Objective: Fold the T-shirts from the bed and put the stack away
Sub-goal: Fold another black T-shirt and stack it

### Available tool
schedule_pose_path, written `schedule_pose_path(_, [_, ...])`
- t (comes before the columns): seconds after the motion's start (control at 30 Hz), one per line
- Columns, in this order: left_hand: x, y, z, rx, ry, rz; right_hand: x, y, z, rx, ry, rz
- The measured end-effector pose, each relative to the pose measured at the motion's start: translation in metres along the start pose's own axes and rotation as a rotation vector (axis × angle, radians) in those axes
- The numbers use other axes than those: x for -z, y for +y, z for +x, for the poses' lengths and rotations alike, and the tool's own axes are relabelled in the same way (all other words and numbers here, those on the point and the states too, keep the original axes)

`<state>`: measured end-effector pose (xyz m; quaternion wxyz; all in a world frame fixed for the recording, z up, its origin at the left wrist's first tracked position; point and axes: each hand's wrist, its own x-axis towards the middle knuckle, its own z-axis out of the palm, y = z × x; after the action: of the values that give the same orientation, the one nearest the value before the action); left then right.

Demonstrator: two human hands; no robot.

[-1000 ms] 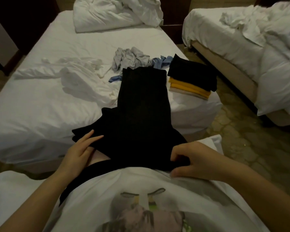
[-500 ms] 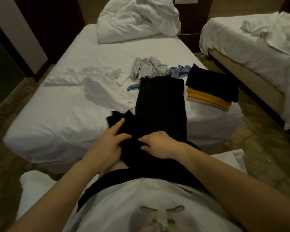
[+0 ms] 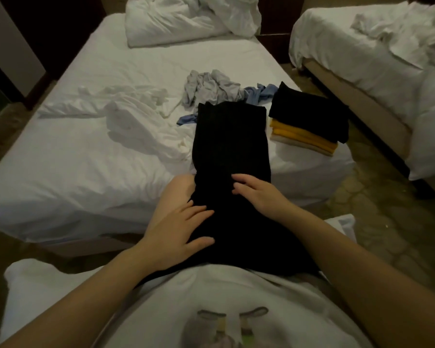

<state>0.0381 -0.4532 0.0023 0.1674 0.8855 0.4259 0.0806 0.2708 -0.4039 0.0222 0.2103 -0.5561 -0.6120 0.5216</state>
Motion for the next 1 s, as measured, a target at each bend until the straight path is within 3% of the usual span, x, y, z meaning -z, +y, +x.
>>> schedule_pose_path(0.13, [0.001,-0.013,-0.014,0.062,-0.147,-0.081,-0.009,-0.007,0.015,0.086,-0.038,-0.601])
schedule_pose_path(0.2, [0.004,-0.021,-0.019,0.053,-0.185,-0.101,-0.002,-0.001,0.007,0.122,-0.1,-0.737])
schedule_pose_path(0.37, [0.005,-0.027,-0.021,-0.001,-0.143,-0.118,0.016,0.027,-0.072,0.202,-0.259,-0.322])
schedule_pose_path(0.57, [0.002,-0.021,-0.016,-0.125,-0.102,-0.072,0.006,0.044,-0.123,0.257,-0.172,-0.42])
schedule_pose_path(0.67, [0.002,-0.016,-0.012,-0.201,-0.092,0.014,-0.005,0.043,-0.125,0.281,-0.019,-0.501])
schedule_pose_path(0.8, [0.001,-0.013,-0.01,-0.123,-0.182,0.109,-0.012,0.038,-0.119,0.342,0.109,-0.564])
schedule_pose_path(1.0, [-0.009,-0.02,-0.009,-0.068,-0.109,-0.045,-0.01,0.029,-0.11,0.266,0.153,-0.323])
